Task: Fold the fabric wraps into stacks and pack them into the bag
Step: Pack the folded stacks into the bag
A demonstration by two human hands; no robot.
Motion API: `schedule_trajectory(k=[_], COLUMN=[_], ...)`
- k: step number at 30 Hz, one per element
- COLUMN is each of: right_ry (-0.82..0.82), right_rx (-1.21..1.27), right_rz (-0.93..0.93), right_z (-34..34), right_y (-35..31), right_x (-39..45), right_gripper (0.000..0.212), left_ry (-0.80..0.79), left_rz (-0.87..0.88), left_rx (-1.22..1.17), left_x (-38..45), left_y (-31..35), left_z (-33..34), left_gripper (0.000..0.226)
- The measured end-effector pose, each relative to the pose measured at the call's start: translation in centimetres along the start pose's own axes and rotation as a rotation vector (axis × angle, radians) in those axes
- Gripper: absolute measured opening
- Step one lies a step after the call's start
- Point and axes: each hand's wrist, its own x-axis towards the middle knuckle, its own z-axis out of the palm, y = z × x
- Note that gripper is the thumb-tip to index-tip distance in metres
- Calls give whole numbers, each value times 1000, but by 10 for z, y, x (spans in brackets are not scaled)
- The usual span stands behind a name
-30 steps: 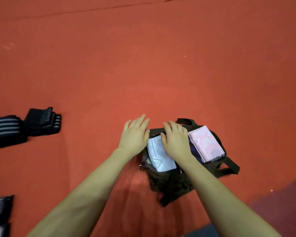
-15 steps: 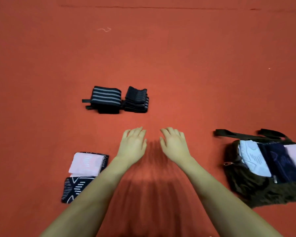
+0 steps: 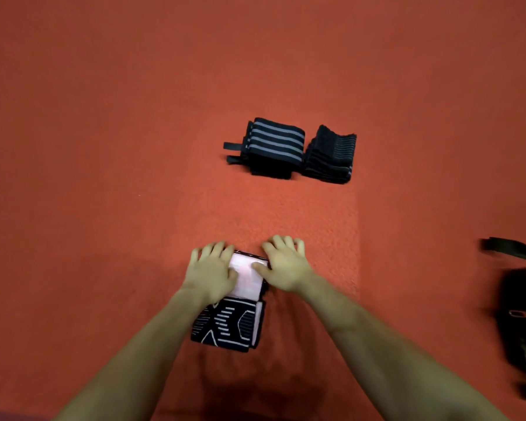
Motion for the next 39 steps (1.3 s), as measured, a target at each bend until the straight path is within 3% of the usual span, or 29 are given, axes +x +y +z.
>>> schedule_trajectory(k=[4,11,16,20,23,26,29,32,34,39], right_ry=[-83,-11,48,157,340,390,356,238,245,349], right_rx=[3,99,128,88,-54,-108,-77,16,52,-26], right_rz=[11,-18,-27,-17,-8,46,72,74,83,82], right_z=[19,32,30,24,20,18,19,21,23,25], right_y=[-8,-11,-11,1,19,42,60,64,65,69], right_x=[6,3,-3,-8,-16,-24,-29,-30,-28,-30], right_gripper=[63,53,40,55,55,53,51,67,75,55], left_ry=[-7,-14,115,341,441,500,499,521,579,705], left_rz=[57,158,242,283,304,336,348,376,404,394], left_rx=[28,55,-50,-62,-19,39,47,85,159,265], left_x=[5,5,6,12,25,43,55,58,60,57], left_y=[-15,-23,-25,-11,10,35,50,49,48,57], left_z=[6,10,20,19,12,10,14,15,14,16], left_gripper=[98,92,71,48,52,54,52,53,52,48])
